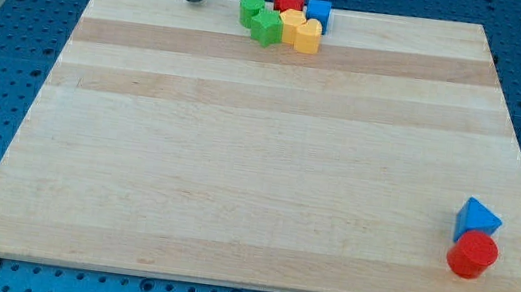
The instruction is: Move the green blocks towards the centre
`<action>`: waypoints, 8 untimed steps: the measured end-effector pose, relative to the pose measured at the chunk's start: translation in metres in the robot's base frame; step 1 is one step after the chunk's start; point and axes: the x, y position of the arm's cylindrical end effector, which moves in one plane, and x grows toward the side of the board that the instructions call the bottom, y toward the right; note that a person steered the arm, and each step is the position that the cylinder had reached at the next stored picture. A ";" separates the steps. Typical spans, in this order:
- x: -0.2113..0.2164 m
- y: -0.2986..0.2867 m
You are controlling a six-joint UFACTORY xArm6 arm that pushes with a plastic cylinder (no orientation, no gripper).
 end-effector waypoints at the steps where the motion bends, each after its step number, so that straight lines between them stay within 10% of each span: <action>1: 0.000 0.051; 8: 0.082 0.106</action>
